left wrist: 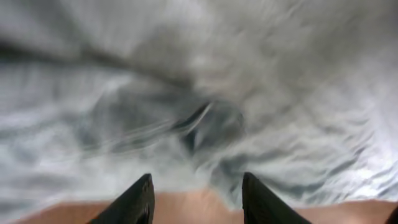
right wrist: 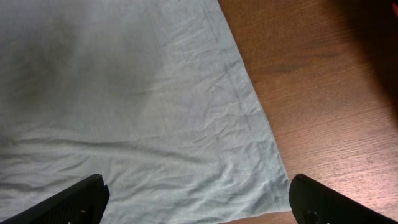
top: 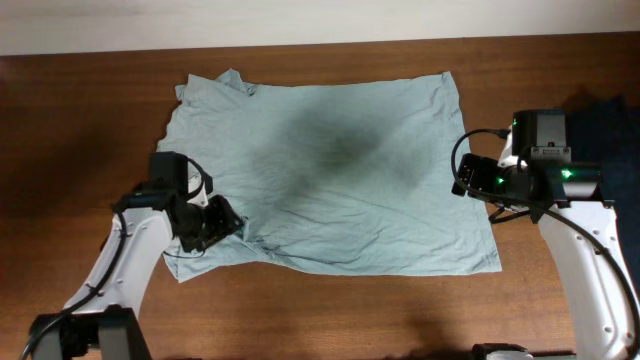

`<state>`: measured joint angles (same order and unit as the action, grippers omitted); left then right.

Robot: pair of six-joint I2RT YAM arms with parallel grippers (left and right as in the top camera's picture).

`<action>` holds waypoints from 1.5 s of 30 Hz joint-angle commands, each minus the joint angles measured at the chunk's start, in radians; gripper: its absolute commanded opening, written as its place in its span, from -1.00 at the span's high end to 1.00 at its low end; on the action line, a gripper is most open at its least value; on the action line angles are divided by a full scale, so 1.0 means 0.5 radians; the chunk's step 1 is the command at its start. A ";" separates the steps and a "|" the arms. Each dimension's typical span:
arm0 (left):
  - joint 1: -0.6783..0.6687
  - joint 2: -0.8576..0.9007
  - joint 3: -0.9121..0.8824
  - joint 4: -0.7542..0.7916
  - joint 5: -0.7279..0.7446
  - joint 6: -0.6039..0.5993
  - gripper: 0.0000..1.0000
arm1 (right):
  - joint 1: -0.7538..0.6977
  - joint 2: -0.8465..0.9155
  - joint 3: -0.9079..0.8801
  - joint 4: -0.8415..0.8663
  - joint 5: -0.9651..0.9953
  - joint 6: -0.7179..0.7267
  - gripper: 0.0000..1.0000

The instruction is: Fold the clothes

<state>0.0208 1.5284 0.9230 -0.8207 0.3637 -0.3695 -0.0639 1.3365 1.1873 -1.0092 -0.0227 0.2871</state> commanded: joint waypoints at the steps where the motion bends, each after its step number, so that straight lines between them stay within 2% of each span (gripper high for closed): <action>1: 0.012 0.010 0.026 -0.162 -0.172 0.011 0.33 | -0.005 0.003 0.014 0.005 0.017 -0.005 -0.95; 2: 0.012 0.010 0.025 -0.218 -0.274 -0.071 0.39 | -0.005 0.003 0.014 0.005 0.017 -0.005 -0.95; 4: 0.017 0.010 0.024 -0.238 -0.417 -0.214 0.38 | -0.005 0.003 0.014 0.005 0.016 -0.005 -0.95; 6: 0.031 0.010 0.022 -0.214 -0.469 -0.309 0.25 | -0.005 0.003 0.014 0.003 0.017 -0.005 -0.95; 13: 0.254 0.043 0.021 -0.057 -0.484 -0.314 0.01 | -0.005 0.003 0.014 -0.008 0.017 -0.006 -0.95; 24: 0.301 0.336 0.021 0.042 -0.411 -0.307 0.00 | -0.005 0.003 0.014 -0.008 0.018 -0.005 -0.95; 28: 0.301 0.363 0.022 0.058 -0.407 -0.307 0.21 | -0.005 0.003 0.014 -0.008 0.018 -0.006 -0.95; 30: 0.301 0.363 0.022 0.070 -0.407 -0.306 0.52 | -0.005 0.003 0.014 -0.008 0.023 -0.005 -0.95; 33: 0.301 0.346 0.030 0.072 -0.407 -0.259 0.69 | -0.005 0.003 0.014 -0.008 0.027 -0.005 -0.95; 45: 0.301 0.196 0.181 0.084 -0.407 -0.192 0.73 | -0.005 0.003 0.014 -0.008 0.032 -0.005 -0.95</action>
<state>0.1680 1.6573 0.9825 -0.7876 0.1497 -0.4892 -0.0639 1.3365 1.1873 -1.0138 -0.0223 0.2871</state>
